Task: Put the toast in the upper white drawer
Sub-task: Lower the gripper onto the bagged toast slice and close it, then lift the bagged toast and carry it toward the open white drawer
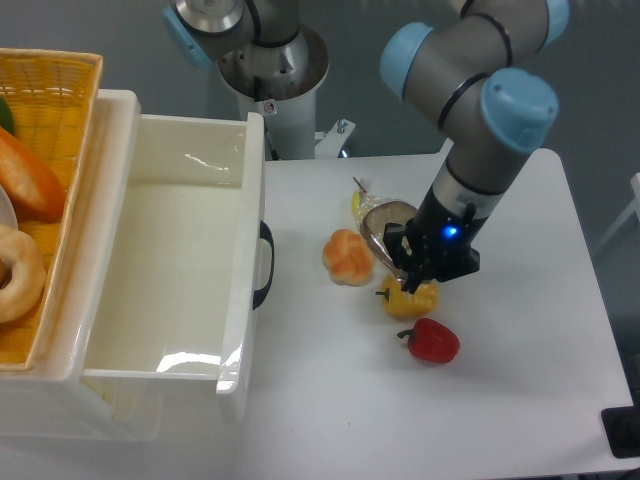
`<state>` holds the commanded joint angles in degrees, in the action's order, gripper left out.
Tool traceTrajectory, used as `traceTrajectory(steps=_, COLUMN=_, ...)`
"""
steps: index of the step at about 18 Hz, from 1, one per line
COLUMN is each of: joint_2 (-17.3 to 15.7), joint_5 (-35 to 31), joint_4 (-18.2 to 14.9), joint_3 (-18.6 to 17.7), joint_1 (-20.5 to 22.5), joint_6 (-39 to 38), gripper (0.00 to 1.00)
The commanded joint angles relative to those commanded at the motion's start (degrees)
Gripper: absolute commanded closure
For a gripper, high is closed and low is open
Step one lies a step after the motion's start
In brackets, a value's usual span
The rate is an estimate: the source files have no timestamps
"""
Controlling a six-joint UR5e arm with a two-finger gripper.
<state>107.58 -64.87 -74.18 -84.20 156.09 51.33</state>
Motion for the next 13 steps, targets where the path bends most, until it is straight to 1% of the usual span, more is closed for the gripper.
traceTrajectory(steps=2, joint_2=-0.1, joint_5=1.8, joint_4=0.1, joint_3=0.4, joint_1=0.4, joint_6=-0.4, gripper=1.0)
traceTrajectory(steps=6, joint_2=-0.5, joint_5=8.8, joint_4=2.3, joint_3=1.8, joint_1=1.1, joint_6=-4.0, gripper=1.0)
traceTrajectory(steps=7, joint_2=-1.1, joint_5=11.7, joint_4=2.5, joint_3=2.5, joint_1=1.4, joint_6=-4.6, gripper=1.0)
traceTrajectory(steps=9, joint_2=-1.1, joint_5=16.2, joint_4=2.7, joint_3=3.1, joint_1=1.9, joint_6=-4.6, gripper=1.0)
traceTrajectory(steps=13, joint_2=-0.4, joint_5=23.3, joint_4=5.3, joint_3=3.3, joint_1=1.5, joint_6=-6.6, gripper=1.0)
